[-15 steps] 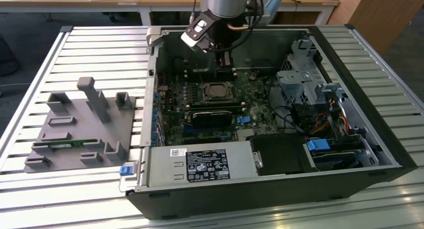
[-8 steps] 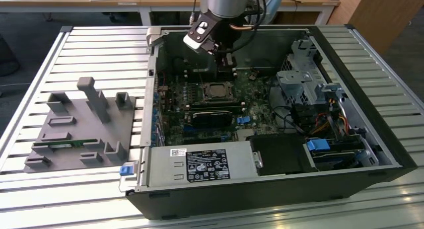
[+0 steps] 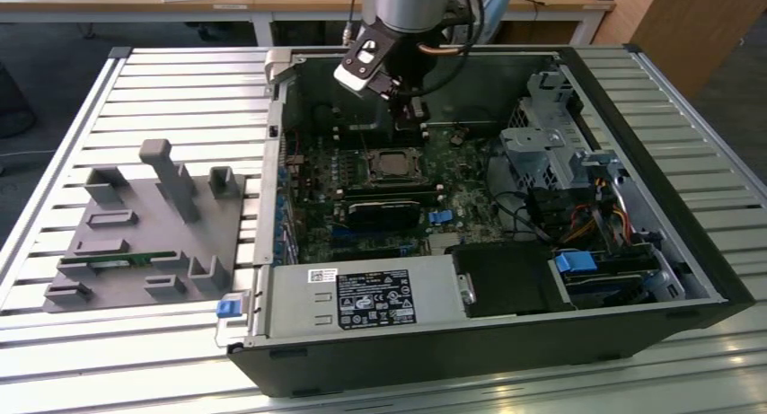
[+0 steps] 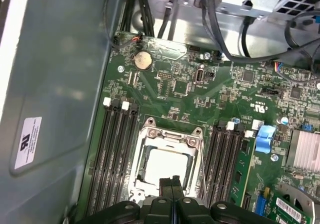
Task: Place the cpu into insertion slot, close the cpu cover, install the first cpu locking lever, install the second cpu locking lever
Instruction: 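Install the first cpu locking lever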
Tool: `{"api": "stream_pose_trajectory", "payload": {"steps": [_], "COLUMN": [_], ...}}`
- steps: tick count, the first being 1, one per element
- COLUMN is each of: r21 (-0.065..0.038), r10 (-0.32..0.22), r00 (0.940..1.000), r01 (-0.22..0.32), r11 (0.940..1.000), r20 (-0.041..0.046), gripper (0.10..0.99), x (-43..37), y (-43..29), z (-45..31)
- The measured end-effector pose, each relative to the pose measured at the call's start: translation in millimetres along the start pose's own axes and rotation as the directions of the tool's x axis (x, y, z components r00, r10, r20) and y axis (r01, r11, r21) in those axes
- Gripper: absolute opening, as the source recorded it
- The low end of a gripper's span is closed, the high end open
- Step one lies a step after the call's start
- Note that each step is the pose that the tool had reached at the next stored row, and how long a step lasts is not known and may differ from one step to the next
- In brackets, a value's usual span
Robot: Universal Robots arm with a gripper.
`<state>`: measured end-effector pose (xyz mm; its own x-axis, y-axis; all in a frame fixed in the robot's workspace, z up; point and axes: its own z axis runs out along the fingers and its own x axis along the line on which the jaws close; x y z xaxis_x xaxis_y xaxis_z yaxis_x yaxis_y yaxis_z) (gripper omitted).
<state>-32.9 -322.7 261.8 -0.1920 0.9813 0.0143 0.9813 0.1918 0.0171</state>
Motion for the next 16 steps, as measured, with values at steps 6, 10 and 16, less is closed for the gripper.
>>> {"api": "stream_pose_trajectory", "payload": {"steps": [6,10,16], "r21": [0.001,0.001,0.002], "r10": [-0.057,-0.090,-0.128], "r00": [0.9984,0.9960,0.9917], "r01": [0.057,0.090,0.128], "r11": [0.9984,0.9960,0.9917], "r20": [-0.0010,-0.0016,-0.0023], "gripper": [0.114,0.114,0.114], "x": [0.0,0.0,0.0], "y": [0.0,0.0,0.0], "z": [0.0,0.0,0.0]}}
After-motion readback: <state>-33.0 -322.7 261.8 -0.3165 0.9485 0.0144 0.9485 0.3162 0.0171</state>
